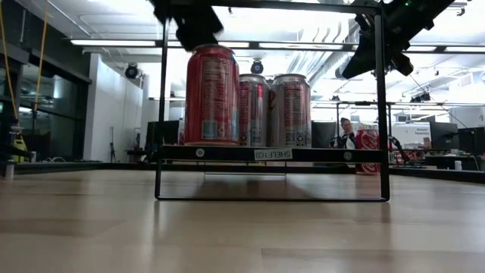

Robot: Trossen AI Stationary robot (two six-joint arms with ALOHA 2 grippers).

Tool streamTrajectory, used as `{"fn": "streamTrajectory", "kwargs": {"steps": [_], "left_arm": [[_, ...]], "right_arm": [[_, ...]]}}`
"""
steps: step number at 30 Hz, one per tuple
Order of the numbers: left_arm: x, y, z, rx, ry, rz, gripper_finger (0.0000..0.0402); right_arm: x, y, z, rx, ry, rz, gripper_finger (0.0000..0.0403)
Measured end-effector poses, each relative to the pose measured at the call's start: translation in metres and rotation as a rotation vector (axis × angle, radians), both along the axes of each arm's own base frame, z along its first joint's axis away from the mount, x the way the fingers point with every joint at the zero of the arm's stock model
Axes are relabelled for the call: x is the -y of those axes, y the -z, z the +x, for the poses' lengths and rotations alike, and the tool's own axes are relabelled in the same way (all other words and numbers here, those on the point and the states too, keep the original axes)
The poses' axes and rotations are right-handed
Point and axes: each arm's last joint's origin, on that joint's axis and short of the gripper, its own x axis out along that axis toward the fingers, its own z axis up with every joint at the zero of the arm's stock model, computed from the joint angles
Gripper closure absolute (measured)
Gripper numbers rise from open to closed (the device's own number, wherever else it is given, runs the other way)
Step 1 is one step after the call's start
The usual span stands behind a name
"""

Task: Place canned beverage on shelf
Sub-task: Put the red soda can on the shelf

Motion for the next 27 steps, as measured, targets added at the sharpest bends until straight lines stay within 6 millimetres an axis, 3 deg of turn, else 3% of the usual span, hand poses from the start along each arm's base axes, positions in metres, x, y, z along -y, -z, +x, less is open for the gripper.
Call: {"fn": "streamTrajectory", "kwargs": {"steps": [9, 12, 19, 27], "left_arm": [[-0.003, -0.084, -0.012, 0.093, -0.042, -0.071, 0.0004], [-0.005, -0.103, -0.023, 0.129, -0.064, -0.117, 0.0005], [-0.003, -0.11, -0.031, 0.117, -0.049, -0.262, 0.0005], [0.007, -0.1, -0.032, 0.033, 0.016, -0.242, 0.0015]], "right_arm": [[0.0, 0.0, 0.0, -0.005, -0.007, -0.008, 0.0403], [0.0, 0.0, 0.0, -0.008, -0.01, -0.013, 0.0403], [0.0, 0.0, 0.0, 0.006, 0.008, 0.009, 0.0403], [0.0, 0.0, 0.0, 0.027, 0.043, 0.039, 0.0403]]}}
